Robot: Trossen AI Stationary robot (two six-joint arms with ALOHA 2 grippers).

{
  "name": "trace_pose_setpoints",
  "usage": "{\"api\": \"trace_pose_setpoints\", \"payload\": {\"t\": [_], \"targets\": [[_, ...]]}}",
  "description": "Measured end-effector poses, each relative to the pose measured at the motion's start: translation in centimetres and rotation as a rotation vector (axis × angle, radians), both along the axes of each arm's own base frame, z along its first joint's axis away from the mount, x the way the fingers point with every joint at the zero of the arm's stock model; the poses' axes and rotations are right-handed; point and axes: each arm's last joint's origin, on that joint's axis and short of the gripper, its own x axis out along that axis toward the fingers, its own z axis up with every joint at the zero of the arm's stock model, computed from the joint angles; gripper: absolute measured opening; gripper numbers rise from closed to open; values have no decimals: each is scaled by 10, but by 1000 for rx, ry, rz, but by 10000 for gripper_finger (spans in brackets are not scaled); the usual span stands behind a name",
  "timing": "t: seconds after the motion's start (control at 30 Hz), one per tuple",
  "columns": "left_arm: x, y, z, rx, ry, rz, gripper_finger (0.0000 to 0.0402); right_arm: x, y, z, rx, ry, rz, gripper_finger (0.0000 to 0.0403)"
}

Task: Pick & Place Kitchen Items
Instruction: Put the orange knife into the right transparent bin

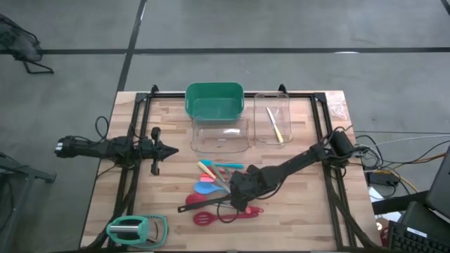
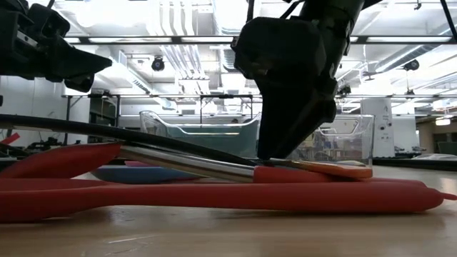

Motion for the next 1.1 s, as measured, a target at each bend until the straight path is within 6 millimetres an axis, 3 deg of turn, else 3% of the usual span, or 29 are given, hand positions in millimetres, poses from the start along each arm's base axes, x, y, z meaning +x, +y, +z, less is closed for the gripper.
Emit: {"api": "trace_pose_setpoints", "payload": {"t": [0.37,0.77,1.1], "targets": [[0,0,0,0,0,0,10,1,0,-4,1,8,3,138],[0,0,0,0,0,0,10,1,0,-4,-19,12,41,22],[0,0,0,0,0,0,10,0,-1,0,-19,6,53,32]]}}
